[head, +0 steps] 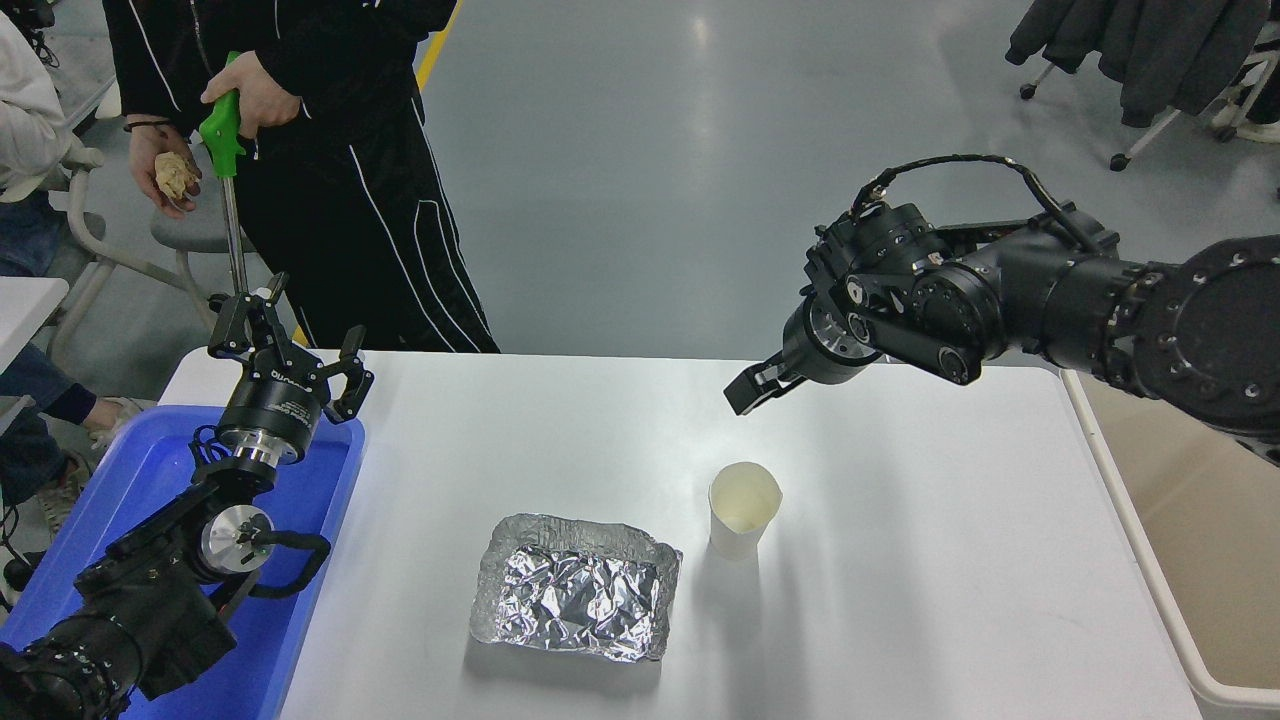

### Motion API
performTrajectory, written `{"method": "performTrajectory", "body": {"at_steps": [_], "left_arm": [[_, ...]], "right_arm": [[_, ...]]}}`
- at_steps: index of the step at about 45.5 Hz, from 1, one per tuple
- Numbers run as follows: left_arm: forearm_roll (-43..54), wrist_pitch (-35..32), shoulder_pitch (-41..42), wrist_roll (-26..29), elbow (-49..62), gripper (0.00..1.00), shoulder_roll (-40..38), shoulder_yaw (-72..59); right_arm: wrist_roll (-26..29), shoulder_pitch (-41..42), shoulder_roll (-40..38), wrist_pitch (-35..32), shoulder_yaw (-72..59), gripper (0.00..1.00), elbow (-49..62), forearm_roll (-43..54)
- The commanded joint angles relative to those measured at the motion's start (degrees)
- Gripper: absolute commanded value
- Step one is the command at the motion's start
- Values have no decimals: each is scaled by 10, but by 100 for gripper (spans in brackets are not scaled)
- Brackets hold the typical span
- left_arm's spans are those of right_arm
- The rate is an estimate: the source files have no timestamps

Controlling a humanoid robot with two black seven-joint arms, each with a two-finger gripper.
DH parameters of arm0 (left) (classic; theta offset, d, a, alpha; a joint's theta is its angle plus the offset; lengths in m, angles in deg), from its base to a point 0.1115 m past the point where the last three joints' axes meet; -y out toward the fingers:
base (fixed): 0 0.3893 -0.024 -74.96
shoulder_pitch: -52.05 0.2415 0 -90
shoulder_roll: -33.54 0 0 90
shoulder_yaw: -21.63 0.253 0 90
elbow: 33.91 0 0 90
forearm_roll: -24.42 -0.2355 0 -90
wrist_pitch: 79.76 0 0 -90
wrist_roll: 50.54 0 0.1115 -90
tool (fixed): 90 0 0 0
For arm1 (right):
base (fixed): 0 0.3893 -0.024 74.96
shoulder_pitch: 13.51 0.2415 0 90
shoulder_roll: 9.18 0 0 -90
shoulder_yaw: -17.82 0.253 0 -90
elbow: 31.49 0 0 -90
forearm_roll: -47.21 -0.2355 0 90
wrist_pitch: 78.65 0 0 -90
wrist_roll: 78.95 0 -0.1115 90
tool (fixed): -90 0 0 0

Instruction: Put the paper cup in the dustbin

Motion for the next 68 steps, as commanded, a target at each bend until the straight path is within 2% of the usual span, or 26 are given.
{"method": "performTrajectory", "body": {"at_steps": [1,20,24,31,35,42,46,68], "left_arm": [[0,0,0,0,0,100,0,0],[0,0,0,0,0,100,0,0],[0,0,0,0,0,100,0,0],[0,0,0,0,0,100,0,0],[0,0,0,0,0,100,0,0],[0,0,0,0,0,100,0,0],[0,0,0,0,0,100,0,0],[0,0,0,0,0,100,0,0]], "right_arm": [[-1,-42,3,2,1,99,0,16],[-1,-93,3,27,16,98,9,17],[-1,-104,3,40,16,95,18,17],[-9,-126,3,101,16,88,23,17],[-13,-129,3,104,15,73,23,18],[-16,-128,3,102,11,29,25,39],[-16,-128,3,96,12,0,30,52],[-17,-125,3,89,41,0,40,49]]}}
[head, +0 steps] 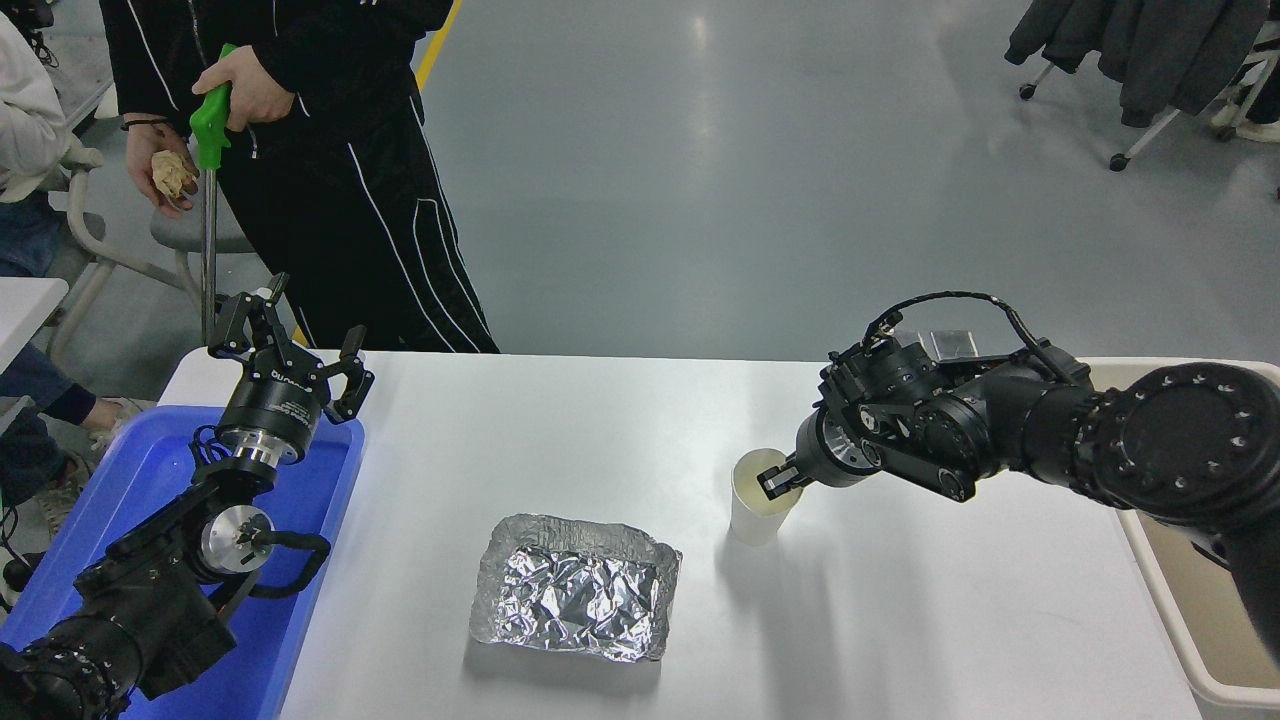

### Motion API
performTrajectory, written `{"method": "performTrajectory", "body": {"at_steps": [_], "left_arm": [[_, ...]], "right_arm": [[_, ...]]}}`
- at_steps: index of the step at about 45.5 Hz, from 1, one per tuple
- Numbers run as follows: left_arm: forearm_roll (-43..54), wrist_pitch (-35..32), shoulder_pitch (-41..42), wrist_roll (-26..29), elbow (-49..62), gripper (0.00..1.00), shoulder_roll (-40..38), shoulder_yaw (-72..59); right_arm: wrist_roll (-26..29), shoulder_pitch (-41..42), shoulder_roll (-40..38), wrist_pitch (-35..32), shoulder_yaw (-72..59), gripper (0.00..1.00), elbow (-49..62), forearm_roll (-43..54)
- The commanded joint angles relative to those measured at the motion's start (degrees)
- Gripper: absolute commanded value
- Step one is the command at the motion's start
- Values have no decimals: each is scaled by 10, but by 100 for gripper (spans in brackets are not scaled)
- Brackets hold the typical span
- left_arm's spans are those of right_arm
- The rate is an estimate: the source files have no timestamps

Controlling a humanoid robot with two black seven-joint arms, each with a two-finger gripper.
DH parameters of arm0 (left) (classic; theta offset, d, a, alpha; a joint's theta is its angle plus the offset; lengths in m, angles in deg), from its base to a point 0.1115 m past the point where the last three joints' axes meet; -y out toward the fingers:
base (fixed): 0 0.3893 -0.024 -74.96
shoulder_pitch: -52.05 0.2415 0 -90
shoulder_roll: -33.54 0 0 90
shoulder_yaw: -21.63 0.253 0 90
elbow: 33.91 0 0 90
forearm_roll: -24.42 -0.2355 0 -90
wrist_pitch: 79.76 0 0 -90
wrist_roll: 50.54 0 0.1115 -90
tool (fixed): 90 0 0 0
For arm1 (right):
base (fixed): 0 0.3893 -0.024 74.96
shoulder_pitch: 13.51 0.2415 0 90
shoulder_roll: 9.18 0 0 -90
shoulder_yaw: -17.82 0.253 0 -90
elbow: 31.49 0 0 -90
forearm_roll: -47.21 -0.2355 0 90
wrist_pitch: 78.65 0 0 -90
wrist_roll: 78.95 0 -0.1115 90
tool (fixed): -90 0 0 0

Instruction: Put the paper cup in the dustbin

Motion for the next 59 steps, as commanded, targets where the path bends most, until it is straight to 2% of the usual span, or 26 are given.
{"method": "performTrajectory", "body": {"at_steps": [1,16,22,27,38,44,59], "left_arm": [[0,0,0,0,0,100,0,0],[0,0,0,0,0,100,0,0],[0,0,0,0,0,100,0,0],[0,0,0,0,0,100,0,0],[0,0,0,0,0,100,0,0],[0,0,0,0,0,100,0,0],[0,0,0,0,0,100,0,0]], "right_arm": [[-1,3,0,0,26,0,1,1],[-1,34,0,-8,137,0,-13,-5],[-1,57,-23,-24,213,0,-16,-11],[0,75,-35,-32,257,0,-13,-57],[3,81,-66,-32,271,0,1,-162],[3,75,-83,-30,276,0,43,-232],[4,36,-88,-21,278,0,230,-371]]}}
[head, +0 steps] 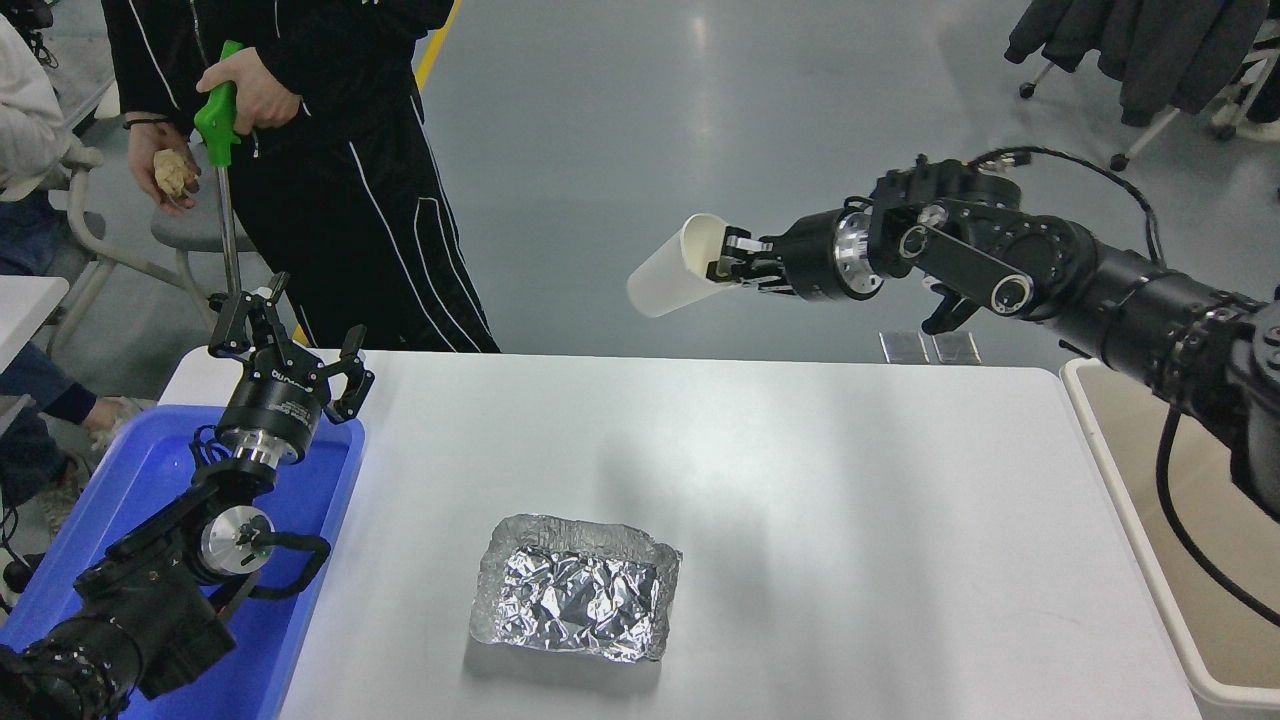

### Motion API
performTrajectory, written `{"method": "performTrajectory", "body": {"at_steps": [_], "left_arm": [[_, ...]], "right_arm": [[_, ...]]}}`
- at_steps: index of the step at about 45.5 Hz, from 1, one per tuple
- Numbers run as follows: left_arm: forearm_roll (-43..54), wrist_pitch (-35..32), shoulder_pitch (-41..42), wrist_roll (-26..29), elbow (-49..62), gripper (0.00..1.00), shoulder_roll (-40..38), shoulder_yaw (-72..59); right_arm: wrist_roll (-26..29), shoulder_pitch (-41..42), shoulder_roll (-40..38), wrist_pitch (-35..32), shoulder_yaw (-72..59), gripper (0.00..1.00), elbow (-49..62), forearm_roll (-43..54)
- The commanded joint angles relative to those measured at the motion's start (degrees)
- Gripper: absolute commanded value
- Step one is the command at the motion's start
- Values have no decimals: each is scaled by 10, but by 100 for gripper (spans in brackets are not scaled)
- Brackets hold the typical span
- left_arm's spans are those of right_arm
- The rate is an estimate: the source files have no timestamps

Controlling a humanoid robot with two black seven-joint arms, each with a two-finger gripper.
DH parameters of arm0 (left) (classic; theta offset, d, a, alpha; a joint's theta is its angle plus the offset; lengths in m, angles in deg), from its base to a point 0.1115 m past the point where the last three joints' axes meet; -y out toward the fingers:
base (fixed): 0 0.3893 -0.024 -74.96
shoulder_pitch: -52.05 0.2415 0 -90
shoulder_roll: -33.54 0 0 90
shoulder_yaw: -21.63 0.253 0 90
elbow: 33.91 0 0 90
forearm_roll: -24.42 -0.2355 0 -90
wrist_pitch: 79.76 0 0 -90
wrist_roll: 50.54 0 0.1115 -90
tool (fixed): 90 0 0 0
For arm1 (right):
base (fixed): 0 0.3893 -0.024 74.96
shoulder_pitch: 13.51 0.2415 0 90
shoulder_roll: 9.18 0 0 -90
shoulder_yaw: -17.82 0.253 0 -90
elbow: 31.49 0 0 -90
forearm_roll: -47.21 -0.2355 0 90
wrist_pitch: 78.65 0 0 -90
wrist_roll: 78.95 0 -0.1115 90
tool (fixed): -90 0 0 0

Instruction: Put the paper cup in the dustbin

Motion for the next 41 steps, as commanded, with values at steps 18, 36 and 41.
{"method": "performTrajectory", "body": {"at_steps": [18,36,41], "left_arm": [[0,0,0,0,0,100,0,0],[0,0,0,0,0,100,0,0],[0,0,0,0,0,100,0,0]], "right_arm": [[5,-99,-8,82,10,0,307,-183],[90,-168,-52,247,88,0,328,-183],[92,-188,-65,272,99,0,336,-183]]}}
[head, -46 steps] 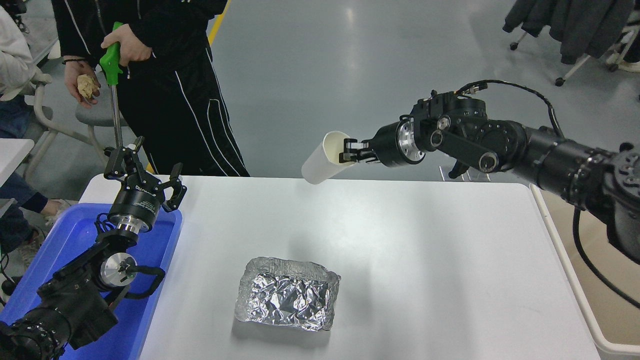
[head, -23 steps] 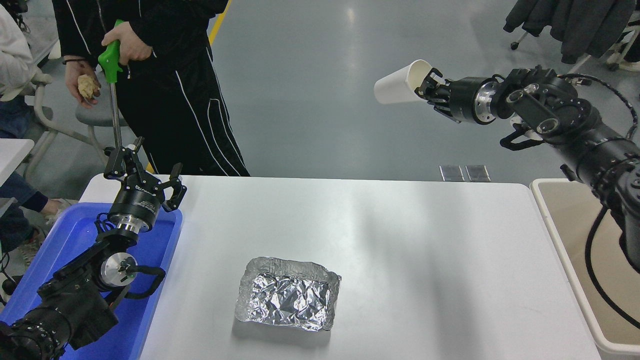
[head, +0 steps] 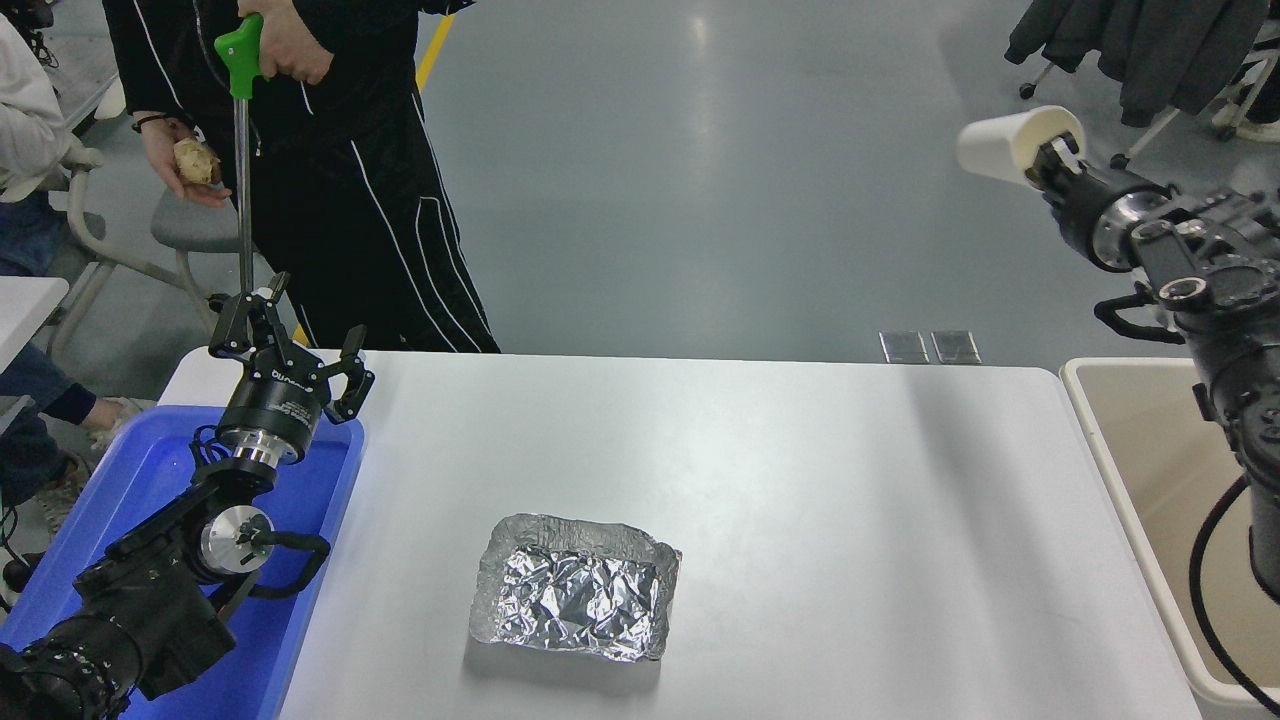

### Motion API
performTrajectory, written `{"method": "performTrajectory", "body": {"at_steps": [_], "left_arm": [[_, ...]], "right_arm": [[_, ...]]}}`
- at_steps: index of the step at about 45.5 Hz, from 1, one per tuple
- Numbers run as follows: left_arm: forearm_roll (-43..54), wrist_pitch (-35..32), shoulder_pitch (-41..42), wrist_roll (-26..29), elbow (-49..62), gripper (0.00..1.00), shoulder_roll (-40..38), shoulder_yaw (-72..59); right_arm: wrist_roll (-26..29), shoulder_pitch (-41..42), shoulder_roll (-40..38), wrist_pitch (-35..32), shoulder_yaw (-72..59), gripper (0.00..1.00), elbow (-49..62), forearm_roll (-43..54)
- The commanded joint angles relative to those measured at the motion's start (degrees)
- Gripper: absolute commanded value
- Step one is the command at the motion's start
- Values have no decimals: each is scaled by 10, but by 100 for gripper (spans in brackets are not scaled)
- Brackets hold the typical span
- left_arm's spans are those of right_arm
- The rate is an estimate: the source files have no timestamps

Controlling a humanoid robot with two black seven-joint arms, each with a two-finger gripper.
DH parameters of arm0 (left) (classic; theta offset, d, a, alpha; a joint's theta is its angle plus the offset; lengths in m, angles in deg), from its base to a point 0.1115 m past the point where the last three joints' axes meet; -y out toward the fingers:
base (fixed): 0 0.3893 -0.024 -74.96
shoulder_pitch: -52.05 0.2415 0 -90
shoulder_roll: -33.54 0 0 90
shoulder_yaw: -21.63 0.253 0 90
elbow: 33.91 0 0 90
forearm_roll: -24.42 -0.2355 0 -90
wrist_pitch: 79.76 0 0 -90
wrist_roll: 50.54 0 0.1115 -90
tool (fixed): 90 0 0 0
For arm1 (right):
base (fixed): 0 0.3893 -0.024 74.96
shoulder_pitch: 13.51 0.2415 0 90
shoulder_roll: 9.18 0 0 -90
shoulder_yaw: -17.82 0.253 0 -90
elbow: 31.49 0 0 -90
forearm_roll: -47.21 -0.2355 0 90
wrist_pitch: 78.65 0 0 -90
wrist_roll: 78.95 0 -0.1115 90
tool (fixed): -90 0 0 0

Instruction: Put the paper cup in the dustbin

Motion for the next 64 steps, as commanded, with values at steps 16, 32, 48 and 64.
{"method": "performTrajectory", "body": {"at_steps": [16,32,48,64], "left_arm": [[0,0,0,0,0,100,0,0],[0,0,0,0,0,100,0,0],[0,0,0,0,0,100,0,0],[0,0,0,0,0,100,0,0]], "right_arm": [[30,-142,-92,115,76,0,19,-8],[29,-247,-104,128,109,0,16,-21],[29,-284,-35,122,98,0,8,-14],[29,-291,-26,125,99,0,4,-14]]}}
